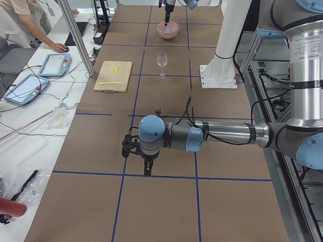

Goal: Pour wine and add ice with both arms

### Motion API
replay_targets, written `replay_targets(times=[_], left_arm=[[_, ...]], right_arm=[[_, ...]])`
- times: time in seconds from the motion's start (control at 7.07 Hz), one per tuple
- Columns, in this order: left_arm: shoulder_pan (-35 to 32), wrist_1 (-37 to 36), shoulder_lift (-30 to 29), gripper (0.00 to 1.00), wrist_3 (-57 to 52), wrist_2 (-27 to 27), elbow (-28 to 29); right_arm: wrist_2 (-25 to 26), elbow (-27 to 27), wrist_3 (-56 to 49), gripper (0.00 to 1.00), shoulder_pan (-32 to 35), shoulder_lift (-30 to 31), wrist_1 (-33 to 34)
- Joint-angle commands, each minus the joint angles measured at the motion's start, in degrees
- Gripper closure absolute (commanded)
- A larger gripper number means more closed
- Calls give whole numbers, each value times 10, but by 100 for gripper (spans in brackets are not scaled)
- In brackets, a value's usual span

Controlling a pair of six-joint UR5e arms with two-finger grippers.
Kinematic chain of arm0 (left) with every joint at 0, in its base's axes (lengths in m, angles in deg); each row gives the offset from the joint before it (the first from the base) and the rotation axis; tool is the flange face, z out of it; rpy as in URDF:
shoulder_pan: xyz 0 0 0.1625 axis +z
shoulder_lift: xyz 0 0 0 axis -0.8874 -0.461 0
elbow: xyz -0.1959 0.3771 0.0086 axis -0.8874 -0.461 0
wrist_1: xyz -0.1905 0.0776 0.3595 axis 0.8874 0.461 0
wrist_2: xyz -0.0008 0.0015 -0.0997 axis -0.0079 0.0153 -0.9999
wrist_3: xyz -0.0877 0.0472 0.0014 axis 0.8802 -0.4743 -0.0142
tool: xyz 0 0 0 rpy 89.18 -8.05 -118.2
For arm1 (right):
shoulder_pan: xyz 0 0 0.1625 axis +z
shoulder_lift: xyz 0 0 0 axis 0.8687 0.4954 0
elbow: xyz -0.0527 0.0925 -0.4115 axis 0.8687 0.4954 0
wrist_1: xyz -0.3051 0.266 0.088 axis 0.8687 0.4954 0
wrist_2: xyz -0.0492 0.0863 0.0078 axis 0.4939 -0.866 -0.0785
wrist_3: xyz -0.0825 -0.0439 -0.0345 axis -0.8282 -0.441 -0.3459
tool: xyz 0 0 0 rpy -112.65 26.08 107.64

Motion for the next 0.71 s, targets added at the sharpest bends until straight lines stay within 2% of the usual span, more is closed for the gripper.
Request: replay_targets(times=[0.0, 0.14, 0.57], left_arm=[[0, 6, -1, 0, 0, 1, 0], [0, 7, -1, 0, 0, 0, 1], [0, 22, -1, 0, 0, -1, 6]], right_arm=[[23, 12, -4, 31, -25, 1, 1], [24, 16, -8, 38, -35, 2, 1], [50, 29, -9, 45, -63, 2, 2]])
